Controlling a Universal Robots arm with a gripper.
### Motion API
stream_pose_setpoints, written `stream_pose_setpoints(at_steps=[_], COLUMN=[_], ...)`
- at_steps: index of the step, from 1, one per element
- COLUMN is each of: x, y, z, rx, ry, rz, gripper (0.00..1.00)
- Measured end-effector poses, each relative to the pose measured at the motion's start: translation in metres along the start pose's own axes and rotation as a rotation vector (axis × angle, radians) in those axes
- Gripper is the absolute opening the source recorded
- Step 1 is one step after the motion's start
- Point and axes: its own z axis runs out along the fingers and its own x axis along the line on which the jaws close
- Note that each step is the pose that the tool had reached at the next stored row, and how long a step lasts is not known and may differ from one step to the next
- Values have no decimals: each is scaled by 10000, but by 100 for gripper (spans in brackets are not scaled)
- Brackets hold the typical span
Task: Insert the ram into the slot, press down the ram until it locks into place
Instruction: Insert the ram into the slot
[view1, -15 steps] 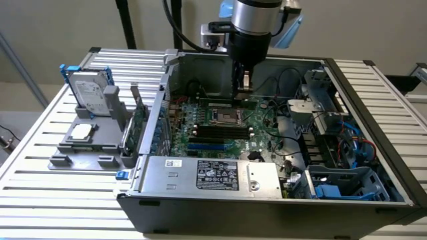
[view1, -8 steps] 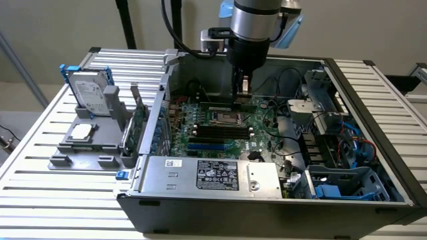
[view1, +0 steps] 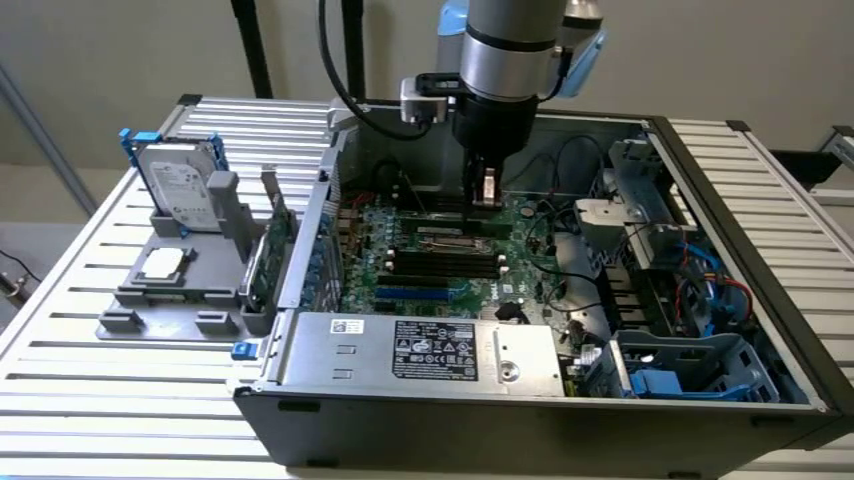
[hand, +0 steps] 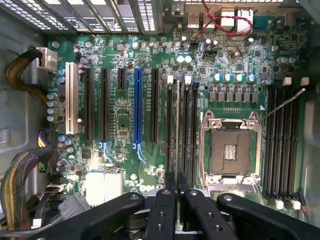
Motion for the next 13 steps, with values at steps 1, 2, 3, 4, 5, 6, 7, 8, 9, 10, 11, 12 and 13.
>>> stream_pose_setpoints(at_steps=[1,2,3,4,5,6,7,8,9,10,11,12,13], x=[6,9,10,11,12,13,14,14,15,14,14,14,14], y=[1,2,4,6,9,14,19,25,32,38,46,54,62], z=[18,34,48,65,79,94,109,125,139,155,171,188,205], rx=[0,0,0,0,1,0,1,1,1,1,2,2,2], ry=[8,18,31,45,56,72,86,101,118,133,148,164,180], rz=[1,2,1,0,0,2,1,2,3,3,4,4,4], gripper=[13,13,13,13,13,13,13,13,13,13,13,13,13])
